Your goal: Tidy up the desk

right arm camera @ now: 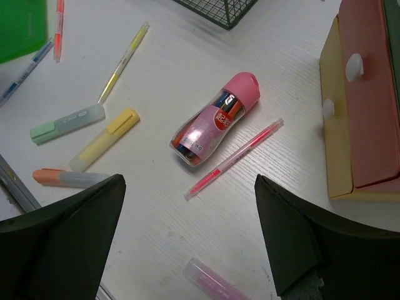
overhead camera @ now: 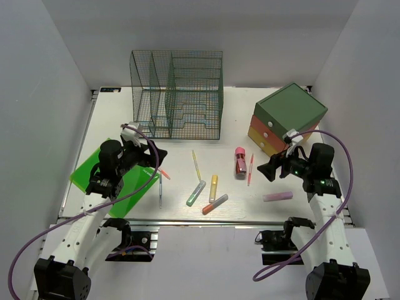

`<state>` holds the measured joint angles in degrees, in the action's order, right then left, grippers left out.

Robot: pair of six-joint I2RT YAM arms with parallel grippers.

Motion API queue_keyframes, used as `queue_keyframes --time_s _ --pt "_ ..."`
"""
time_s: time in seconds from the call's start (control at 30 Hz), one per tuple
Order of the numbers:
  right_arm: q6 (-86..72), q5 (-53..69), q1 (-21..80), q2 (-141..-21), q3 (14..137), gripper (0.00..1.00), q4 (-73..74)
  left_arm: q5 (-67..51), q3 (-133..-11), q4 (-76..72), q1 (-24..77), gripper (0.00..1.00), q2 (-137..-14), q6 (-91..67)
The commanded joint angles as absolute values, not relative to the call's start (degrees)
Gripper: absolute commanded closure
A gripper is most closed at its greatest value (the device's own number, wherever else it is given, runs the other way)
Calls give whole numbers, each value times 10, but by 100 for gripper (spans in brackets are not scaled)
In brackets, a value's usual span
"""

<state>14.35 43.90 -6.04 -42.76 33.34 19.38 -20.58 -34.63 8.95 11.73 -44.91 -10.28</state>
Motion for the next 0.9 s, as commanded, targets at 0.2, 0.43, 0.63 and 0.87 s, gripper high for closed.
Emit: queue_keyframes --time_s 0.2,0.43,0.63,0.87 --pt "191 495 -66 -417 335 11 199 -220 -356 82 115 2 -441 -94" --pt "337 523 -62 -405 312 11 256 -222 -356 82 115 2 -442 -95" --pt "484 528 -59 -396 418 11 453 -236 -357 77 115 2 -445 -96" --pt "478 555 -61 -419 500 20 471 -252 -355 75 115 17 -441 -97"
